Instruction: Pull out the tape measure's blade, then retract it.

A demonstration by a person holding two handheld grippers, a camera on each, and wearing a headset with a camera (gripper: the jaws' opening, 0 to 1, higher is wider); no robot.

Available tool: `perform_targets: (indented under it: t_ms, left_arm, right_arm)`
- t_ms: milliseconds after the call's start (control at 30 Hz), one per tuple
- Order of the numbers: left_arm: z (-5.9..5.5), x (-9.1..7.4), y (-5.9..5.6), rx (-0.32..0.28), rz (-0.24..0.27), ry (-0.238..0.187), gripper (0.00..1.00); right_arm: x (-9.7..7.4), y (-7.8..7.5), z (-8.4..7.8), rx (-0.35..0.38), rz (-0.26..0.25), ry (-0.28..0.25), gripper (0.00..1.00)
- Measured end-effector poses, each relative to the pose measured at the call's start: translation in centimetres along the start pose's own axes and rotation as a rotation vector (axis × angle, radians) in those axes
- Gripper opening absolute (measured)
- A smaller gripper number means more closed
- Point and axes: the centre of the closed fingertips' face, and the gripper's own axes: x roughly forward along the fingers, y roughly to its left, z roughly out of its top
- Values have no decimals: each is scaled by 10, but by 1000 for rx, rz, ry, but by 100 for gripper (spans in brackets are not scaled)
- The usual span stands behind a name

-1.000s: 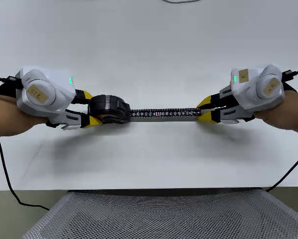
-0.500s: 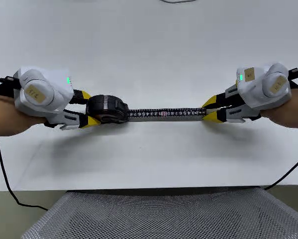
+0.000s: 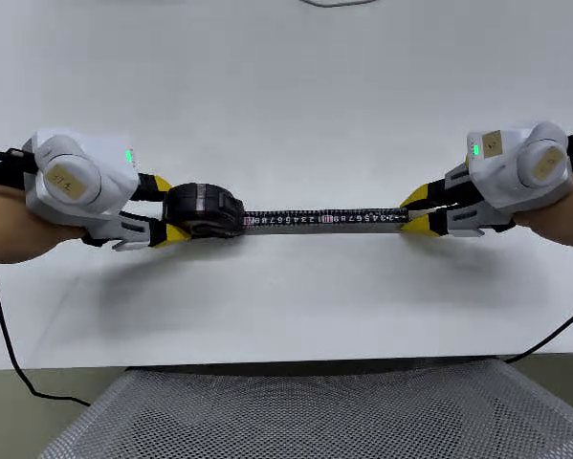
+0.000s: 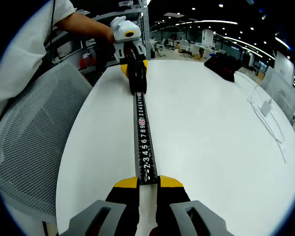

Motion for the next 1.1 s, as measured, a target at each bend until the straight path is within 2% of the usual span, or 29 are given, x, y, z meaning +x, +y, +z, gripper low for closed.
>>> perform_targets:
  t_ms: [433,833,1100]
  left_arm:
    - [1,0,1,1,1,1,24]
    - [1,1,0,2,5,6,24]
    - [3,1,-1,-3,22,6,25]
  right_arm:
    - [-14,-1,-18,15,-13,22,8]
    - [-16,-2,-22,38,-15,29,8]
    - [-15,-2,-22,37,-14,52,10]
